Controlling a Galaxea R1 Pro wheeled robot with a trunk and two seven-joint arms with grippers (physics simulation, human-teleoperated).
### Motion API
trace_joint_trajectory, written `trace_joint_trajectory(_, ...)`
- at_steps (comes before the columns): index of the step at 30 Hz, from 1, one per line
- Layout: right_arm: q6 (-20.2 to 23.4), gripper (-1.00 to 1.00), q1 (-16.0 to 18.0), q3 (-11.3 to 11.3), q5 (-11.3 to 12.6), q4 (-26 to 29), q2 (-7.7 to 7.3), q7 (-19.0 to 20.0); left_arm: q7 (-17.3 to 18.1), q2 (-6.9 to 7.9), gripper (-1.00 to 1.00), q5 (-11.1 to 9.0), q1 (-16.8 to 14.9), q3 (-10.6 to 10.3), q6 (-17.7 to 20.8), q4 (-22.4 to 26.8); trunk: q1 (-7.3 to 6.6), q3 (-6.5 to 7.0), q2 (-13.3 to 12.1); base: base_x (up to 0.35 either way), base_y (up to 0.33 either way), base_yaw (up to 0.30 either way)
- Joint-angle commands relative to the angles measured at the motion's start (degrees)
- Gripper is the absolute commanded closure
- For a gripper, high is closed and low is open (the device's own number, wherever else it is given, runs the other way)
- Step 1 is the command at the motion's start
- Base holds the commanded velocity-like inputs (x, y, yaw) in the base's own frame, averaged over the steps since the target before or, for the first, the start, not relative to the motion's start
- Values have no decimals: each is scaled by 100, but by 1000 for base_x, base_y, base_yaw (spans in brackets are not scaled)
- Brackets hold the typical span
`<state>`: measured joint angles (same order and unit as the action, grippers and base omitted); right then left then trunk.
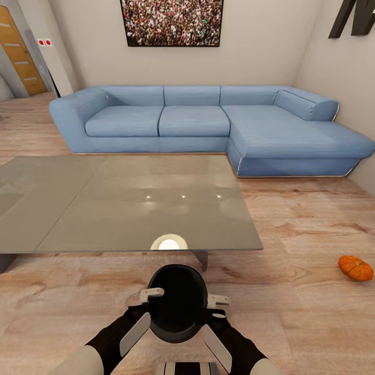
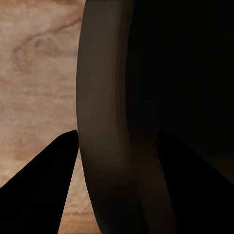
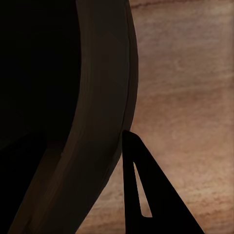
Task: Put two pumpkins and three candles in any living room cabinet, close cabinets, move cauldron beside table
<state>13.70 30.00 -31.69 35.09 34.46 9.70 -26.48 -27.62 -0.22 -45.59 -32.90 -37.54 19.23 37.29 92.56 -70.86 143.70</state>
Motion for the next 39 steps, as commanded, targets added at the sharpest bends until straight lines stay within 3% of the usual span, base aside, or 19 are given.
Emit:
trace_joint_trajectory(1,-66,100,6,14,-6,62,-3,126,-41,4,100,103,3,28,2,-55,2,-6,1,0,0,0)
trace_joint_trajectory(6,-63,100,6,14,-3,62,-3,126,-41,4,100,103,3,35,2,-55,2,-6,1,0,0,0)
trace_joint_trajectory(7,-62,-100,6,14,-3,62,-3,126,-41,4,-100,103,3,36,2,-55,2,-6,1,0,0,0)
trace_joint_trajectory(17,-51,-100,6,14,-3,61,4,126,-41,4,-100,101,3,37,2,-55,2,-6,1,0,0,0)
trace_joint_trajectory(39,74,-100,6,34,57,61,4,103,-47,57,-100,4,3,101,101,-61,-55,482,-29,0,0,0)
